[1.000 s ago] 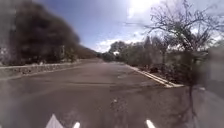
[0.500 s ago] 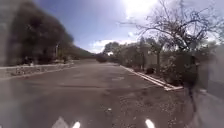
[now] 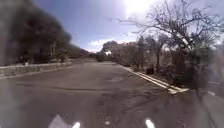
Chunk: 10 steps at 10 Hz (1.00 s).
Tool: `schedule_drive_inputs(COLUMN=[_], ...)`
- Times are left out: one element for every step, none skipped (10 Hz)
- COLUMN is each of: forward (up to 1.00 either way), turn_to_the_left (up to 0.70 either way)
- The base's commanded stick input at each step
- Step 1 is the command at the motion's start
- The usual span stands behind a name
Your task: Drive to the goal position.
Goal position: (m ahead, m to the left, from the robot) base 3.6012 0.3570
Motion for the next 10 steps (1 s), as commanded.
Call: schedule_drive_inputs(forward=[0.5,0.5,0.5,0.5,0.5,0.5,0.5,0.5,0.5,0.5], turn_to_the_left=[-0.13,-0.08,-0.03,0.0,0.0,0.0,0.0,0.0,0.0,0.0])
